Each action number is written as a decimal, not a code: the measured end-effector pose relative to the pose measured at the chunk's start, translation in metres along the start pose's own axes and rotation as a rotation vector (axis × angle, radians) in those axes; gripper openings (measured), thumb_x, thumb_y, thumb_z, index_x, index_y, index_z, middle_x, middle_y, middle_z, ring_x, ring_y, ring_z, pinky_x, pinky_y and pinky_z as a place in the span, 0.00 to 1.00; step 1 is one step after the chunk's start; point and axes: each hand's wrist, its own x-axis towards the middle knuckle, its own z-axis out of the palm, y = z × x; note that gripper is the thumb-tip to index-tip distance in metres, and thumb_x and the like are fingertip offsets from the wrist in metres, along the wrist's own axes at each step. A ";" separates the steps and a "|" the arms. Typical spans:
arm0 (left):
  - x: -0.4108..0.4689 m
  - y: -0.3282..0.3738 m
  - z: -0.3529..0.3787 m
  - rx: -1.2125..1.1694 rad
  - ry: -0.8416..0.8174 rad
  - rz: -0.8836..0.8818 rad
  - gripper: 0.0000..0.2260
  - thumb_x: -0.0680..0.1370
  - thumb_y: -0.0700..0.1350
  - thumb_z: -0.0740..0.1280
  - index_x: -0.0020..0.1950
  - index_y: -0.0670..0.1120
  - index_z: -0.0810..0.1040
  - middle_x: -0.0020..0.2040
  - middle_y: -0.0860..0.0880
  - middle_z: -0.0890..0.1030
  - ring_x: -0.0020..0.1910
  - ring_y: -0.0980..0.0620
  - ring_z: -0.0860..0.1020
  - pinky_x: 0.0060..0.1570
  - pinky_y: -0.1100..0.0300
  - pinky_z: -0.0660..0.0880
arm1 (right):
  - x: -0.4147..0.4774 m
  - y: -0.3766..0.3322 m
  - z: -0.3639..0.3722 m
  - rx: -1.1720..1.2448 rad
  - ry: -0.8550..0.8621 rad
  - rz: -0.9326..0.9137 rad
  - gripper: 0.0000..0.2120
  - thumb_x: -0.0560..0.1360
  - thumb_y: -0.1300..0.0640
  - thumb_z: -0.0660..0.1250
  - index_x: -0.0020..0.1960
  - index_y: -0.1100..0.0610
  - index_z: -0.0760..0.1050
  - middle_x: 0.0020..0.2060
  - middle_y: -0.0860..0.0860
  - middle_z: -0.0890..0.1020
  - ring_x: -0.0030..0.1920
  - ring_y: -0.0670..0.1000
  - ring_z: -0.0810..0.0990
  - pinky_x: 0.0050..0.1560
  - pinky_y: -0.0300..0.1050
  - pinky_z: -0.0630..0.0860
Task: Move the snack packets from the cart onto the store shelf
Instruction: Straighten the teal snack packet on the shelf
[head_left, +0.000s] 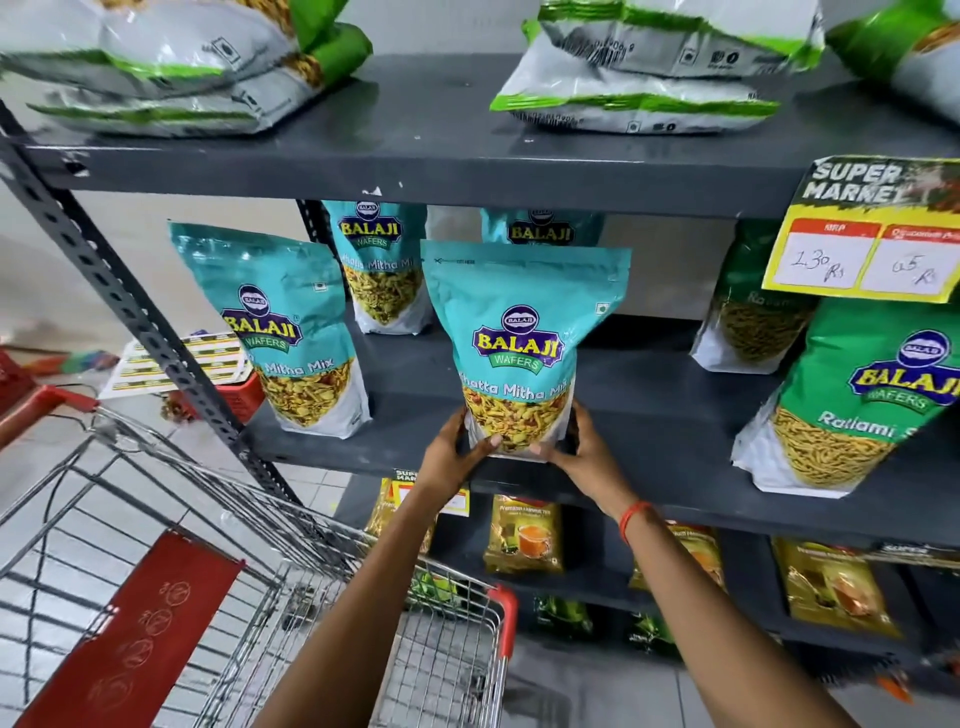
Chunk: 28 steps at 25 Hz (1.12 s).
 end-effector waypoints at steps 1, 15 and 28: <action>-0.001 0.001 0.000 0.002 -0.007 0.006 0.31 0.73 0.52 0.69 0.72 0.49 0.62 0.70 0.47 0.72 0.70 0.47 0.70 0.70 0.46 0.68 | -0.003 -0.006 0.002 -0.018 0.021 0.009 0.41 0.66 0.49 0.76 0.72 0.47 0.56 0.70 0.51 0.69 0.70 0.53 0.69 0.63 0.46 0.72; -0.025 -0.047 -0.122 0.029 0.759 -0.044 0.39 0.75 0.47 0.68 0.76 0.40 0.47 0.78 0.40 0.54 0.77 0.44 0.56 0.75 0.52 0.56 | 0.011 -0.096 0.205 -0.362 0.039 -0.401 0.31 0.76 0.58 0.64 0.75 0.61 0.55 0.75 0.57 0.62 0.75 0.55 0.59 0.74 0.49 0.58; -0.013 -0.078 -0.165 0.187 0.584 -0.077 0.38 0.75 0.48 0.68 0.76 0.43 0.49 0.74 0.39 0.62 0.73 0.43 0.64 0.70 0.52 0.63 | 0.074 -0.079 0.230 -0.267 -0.097 -0.160 0.32 0.71 0.62 0.70 0.71 0.62 0.61 0.70 0.59 0.68 0.70 0.58 0.68 0.70 0.53 0.68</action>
